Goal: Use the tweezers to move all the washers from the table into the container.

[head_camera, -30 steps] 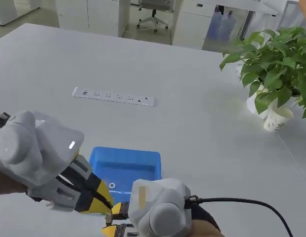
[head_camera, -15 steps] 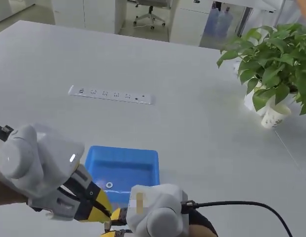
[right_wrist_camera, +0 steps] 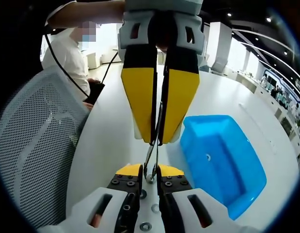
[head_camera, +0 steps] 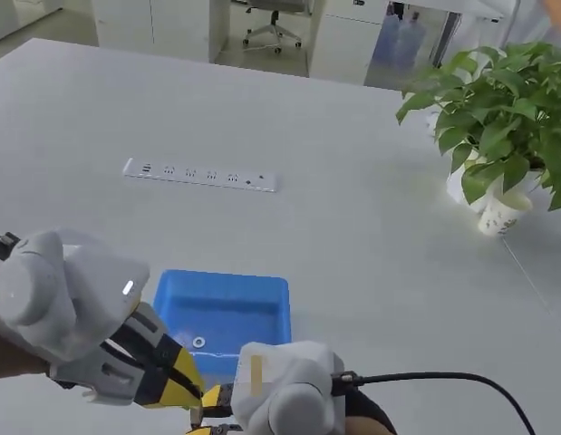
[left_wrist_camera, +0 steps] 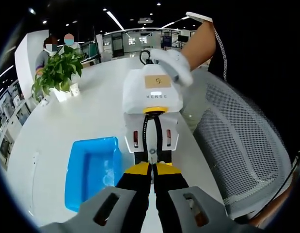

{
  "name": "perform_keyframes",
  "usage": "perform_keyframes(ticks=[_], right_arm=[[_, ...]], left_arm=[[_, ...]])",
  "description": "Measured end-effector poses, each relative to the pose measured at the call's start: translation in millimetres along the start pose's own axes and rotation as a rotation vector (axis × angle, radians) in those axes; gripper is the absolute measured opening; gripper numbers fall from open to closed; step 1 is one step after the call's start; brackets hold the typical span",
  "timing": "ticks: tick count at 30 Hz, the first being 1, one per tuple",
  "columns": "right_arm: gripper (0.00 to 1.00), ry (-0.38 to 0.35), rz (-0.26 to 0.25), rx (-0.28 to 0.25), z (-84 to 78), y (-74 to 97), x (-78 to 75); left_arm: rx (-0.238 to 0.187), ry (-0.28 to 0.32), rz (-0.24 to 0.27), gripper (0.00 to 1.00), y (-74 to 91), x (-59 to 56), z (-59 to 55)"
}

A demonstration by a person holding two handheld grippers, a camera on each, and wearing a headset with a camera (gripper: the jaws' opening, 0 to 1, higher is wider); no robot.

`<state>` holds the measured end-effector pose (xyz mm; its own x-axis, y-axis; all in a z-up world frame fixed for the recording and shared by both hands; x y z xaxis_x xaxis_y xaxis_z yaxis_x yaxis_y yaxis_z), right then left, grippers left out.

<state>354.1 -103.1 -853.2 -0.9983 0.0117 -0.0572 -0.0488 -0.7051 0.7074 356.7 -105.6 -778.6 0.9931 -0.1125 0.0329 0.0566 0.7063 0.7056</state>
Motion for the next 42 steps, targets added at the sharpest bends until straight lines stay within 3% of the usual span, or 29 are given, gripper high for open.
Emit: perform_keyframes(ticks=[26, 42], right_arm=[[0.09, -0.066, -0.016, -0.007, -0.1, 0.1, -1.8], [0.09, -0.064, -0.014, 0.000, 0.2, 0.3, -0.4]], left_arm=[[0.000, 0.008, -0.011, 0.05, -3.0, -0.7, 2.0], [0.020, 0.010, -0.015, 0.05, -2.7, -1.1, 2.2]])
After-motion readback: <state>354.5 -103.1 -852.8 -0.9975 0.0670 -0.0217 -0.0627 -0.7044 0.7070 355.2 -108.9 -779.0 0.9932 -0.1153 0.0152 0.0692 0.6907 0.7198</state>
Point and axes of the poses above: the centre of the closed fingertips' face, and the gripper's own axes: y roughly backward along the fingers, x roughly to its left, z roughly out of its top, the point moved 2 cm from there along y, roughly backward along the fingers, and after that the axes turned 4 degrees about x, right-handed, at the moved point
